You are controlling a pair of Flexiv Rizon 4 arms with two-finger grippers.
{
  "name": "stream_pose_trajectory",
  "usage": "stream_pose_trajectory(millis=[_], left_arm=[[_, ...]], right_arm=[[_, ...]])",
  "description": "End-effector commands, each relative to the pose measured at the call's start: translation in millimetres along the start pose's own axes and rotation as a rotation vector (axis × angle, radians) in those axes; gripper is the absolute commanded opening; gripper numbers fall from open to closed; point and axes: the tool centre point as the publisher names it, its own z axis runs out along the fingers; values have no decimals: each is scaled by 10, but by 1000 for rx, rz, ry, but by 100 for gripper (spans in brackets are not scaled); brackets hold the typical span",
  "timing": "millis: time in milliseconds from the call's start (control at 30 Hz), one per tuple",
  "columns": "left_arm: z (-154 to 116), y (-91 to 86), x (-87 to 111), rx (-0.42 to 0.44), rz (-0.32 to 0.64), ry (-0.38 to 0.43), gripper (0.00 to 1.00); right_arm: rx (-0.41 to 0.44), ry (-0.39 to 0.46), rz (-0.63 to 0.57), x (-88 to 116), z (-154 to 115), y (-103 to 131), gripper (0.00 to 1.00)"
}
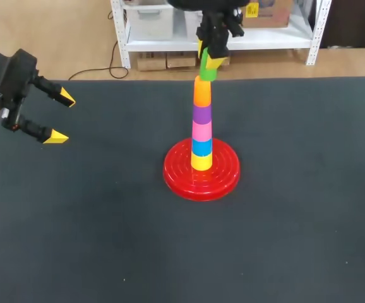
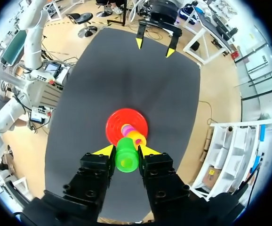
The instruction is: Pick up and stack the cylinders on the red base in this order: pink,purple,orange,green
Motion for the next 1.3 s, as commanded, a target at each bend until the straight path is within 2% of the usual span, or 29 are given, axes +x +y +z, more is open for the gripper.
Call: stream_pose_trajectory(millis=[33,667,1300], left_arm=[[4,-5,7,-2,1,-1,100],[4,-5,7,-2,1,-1,100],[4,-5,7,-2,1,-1,100]], right_arm=[[-13,4,1,5,22,-84,0],[-36,16,-7,-10,137,-248,0],[-55,22,0,26,207,-279,0]])
